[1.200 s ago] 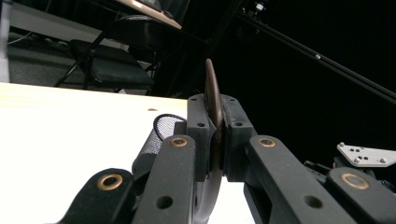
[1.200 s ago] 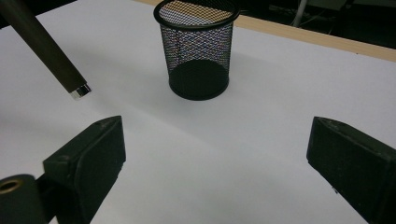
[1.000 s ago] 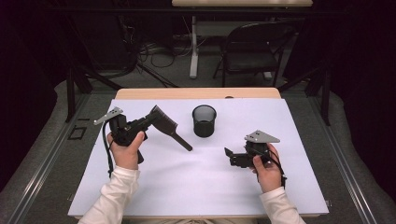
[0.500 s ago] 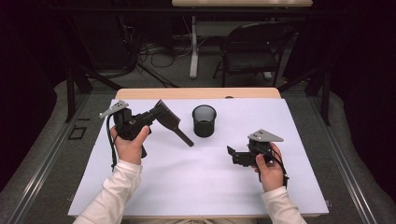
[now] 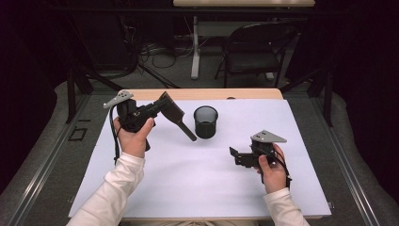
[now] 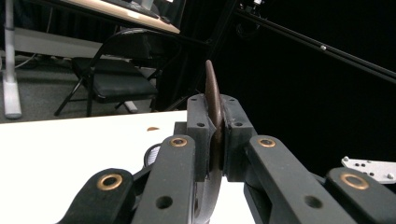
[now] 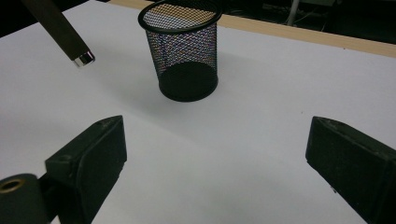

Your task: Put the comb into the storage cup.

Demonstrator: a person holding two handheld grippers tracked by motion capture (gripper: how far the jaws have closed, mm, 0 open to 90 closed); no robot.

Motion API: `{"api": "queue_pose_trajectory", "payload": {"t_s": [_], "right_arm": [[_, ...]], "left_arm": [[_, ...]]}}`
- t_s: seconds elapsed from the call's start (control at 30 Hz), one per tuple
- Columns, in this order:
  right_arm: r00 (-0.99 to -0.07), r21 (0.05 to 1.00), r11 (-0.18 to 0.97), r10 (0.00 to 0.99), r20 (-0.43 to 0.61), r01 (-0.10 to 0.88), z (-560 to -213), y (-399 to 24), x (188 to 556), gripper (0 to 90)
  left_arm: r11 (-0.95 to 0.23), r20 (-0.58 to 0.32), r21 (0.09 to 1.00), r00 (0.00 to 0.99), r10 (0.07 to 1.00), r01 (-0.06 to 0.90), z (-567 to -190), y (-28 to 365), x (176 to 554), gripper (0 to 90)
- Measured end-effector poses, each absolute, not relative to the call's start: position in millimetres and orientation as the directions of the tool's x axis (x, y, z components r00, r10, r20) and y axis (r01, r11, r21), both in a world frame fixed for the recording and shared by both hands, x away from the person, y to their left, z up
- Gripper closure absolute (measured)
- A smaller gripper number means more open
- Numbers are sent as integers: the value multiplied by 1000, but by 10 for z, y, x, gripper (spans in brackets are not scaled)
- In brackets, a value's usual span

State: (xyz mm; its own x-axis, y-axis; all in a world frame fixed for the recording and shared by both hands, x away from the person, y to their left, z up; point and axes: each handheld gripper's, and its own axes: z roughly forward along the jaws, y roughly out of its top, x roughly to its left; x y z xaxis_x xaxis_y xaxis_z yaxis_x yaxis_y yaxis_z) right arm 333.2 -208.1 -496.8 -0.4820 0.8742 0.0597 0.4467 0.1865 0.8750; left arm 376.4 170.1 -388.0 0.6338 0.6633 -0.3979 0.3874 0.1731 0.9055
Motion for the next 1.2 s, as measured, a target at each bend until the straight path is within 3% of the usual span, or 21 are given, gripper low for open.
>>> {"api": "queue_pose_trajectory", "payload": {"t_s": [1.2], "right_arm": [[-486, 870, 189, 872, 65, 456, -4987, -2082, 3337, 54]], "left_arm": [[160, -355, 920, 589, 726, 358, -3435, 1558, 4060, 845]]}}
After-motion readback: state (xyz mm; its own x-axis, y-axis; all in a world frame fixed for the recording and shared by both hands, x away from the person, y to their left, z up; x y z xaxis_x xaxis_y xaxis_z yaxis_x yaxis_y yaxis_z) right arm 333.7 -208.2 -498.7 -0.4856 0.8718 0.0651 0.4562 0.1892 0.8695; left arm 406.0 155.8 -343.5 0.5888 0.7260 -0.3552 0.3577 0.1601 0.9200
